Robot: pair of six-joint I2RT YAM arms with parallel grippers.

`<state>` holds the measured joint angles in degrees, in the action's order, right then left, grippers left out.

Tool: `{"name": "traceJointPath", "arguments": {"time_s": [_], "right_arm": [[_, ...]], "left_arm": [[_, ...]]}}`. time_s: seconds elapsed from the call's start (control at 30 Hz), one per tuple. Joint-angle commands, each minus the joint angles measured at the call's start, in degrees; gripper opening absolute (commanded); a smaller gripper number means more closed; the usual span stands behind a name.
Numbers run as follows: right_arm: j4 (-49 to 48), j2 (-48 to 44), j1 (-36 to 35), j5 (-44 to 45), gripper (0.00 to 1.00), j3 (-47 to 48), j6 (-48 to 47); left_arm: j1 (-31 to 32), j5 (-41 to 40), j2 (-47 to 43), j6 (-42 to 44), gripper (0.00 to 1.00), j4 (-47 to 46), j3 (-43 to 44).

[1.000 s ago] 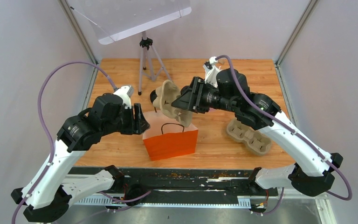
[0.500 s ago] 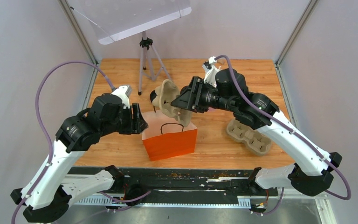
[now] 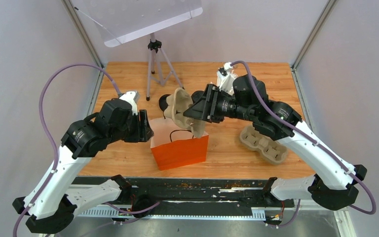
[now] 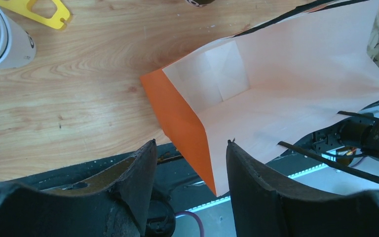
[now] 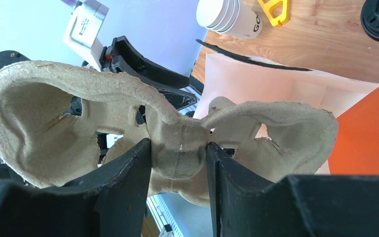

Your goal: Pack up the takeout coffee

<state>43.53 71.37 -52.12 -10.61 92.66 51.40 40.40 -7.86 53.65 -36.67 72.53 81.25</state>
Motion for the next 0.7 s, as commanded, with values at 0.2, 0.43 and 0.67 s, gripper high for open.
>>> {"name": "traceJointPath", "arguments": {"time_s": [0.2, 0.43, 0.67], "right_arm": [[-7.2, 1.9, -2.0, -3.8, 0.43, -0.4, 0.4], [-11.4, 3.9, -2.0, -5.7, 0.44, -2.0, -0.2], [-12.4, 3.9, -2.0, -4.9, 0.44, -0.8, 0.1]], "left_arm": [[-0.2, 2.7, -0.5, 2.4, 0.6, -3.9, -3.0], [-0.2, 3.6, -1.7, 3.9, 0.29, -6.5, -4.5], [-0.2, 4.2, -3.0, 4.8, 0.19, -7.4, -6.8]]}}
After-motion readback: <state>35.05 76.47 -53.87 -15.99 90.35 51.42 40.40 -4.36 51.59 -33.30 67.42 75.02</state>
